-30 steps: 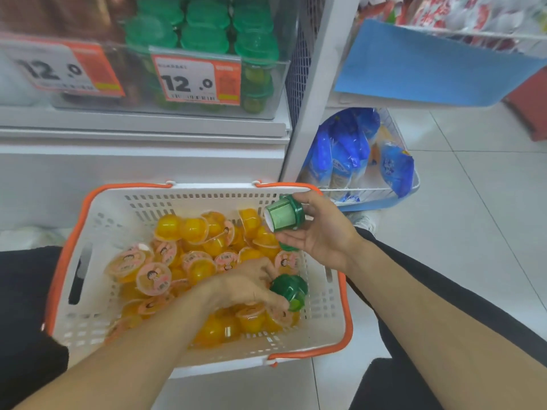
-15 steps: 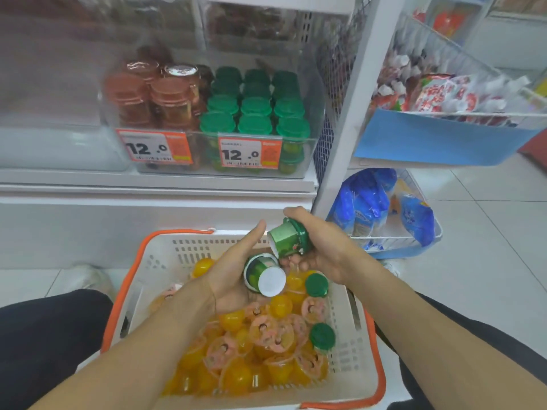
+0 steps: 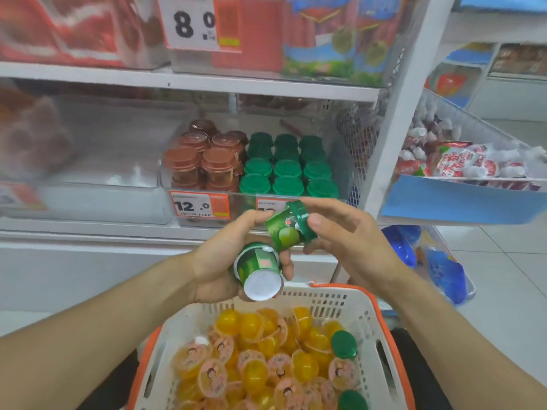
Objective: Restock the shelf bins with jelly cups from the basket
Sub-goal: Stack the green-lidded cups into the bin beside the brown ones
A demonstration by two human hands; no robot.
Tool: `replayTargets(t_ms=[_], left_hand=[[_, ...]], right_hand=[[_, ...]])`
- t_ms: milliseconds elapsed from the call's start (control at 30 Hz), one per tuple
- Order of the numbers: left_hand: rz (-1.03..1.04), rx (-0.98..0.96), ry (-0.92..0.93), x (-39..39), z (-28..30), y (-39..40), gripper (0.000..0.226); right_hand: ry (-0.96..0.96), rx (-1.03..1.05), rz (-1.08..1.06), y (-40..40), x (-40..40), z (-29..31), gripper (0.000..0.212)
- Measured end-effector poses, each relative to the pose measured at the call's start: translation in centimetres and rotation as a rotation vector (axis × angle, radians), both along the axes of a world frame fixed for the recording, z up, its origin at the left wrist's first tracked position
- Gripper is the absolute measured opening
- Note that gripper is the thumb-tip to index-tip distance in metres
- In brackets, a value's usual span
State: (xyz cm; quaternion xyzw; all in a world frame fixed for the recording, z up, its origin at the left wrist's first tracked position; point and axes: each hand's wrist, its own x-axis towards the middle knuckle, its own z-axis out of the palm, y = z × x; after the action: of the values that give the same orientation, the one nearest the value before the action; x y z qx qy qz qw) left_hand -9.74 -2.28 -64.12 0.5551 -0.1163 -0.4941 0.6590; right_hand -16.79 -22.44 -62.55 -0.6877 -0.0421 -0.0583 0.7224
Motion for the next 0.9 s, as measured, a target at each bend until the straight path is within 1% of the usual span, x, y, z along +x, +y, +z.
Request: replayTargets(t_ms=[33,100,167,233,267,333,400,433,533,633,733,833,867,900], left_hand=[[-0.004,-0.017,0.006,0.1,0.1,0.2,0.054],[0.024,-0.050,0.042,0.1,0.2,0.3,0.054],[0.151,-0.070,0.082,0.2,0.1,0.0,0.051],[0.320,-0.049,0.096,0.6,-0.1,-0.4,0.045],[0.386,-0.034,0.095,0.8,-0.2,-0.5,0.042],[0.469,-0.011,0.103,1.3,-0.3,-0.6,0.035],[0.525,0.004,0.123,1.5,-0.5,-0.6,0.029],[0.548,0.010,0.132,1.4,-0.5,-0.5,0.026],[0.555,0.015,0.133,1.3,-0.6,-0.8,0.025],[0.561,-0.017,0.130,1.0,-0.2,-0.8,0.028],[0.618,-0.090,0.140,0.8,1.2,-0.1,0.027],[0.602,-0.150,0.160,2.4,3.1,0.2,0.024],[0.668,-0.228,0.256,2.9,2.7,0.9,0.028],[0.672,-0.242,0.261,2.7,2.6,1.5,0.031]], right_hand=[[-0.016,-0.006,-0.042,0.6,0.3,0.2,0.034],[-0.067,-0.076,-0.159,1.8,1.1,0.8,0.019],[-0.116,-0.175,-0.285,2.4,2.3,1.7,0.003],[-0.142,-0.251,-0.408,2.5,4.2,2.7,0.013],[-0.157,-0.263,-0.452,2.3,5.5,3.3,0.014],[-0.199,-0.288,-0.521,2.2,8.1,4.6,0.013],[-0.242,-0.392,-0.571,2.0,11.2,4.9,0.006],[-0.240,-0.462,-0.577,2.0,12.6,4.8,0.005],[-0.169,-0.691,-0.562,2.3,15.9,4.1,0.024],[-0.090,-0.865,-0.489,2.8,17.5,4.2,0.029],[-0.060,-0.965,-0.428,3.0,18.0,4.6,0.030],[-0.047,-1.007,-0.381,3.1,18.2,4.8,0.034],[-0.036,-1.020,-0.368,3.1,18.2,4.8,0.035],[-0.042,-1.037,-0.363,3.2,18.1,4.9,0.035]])
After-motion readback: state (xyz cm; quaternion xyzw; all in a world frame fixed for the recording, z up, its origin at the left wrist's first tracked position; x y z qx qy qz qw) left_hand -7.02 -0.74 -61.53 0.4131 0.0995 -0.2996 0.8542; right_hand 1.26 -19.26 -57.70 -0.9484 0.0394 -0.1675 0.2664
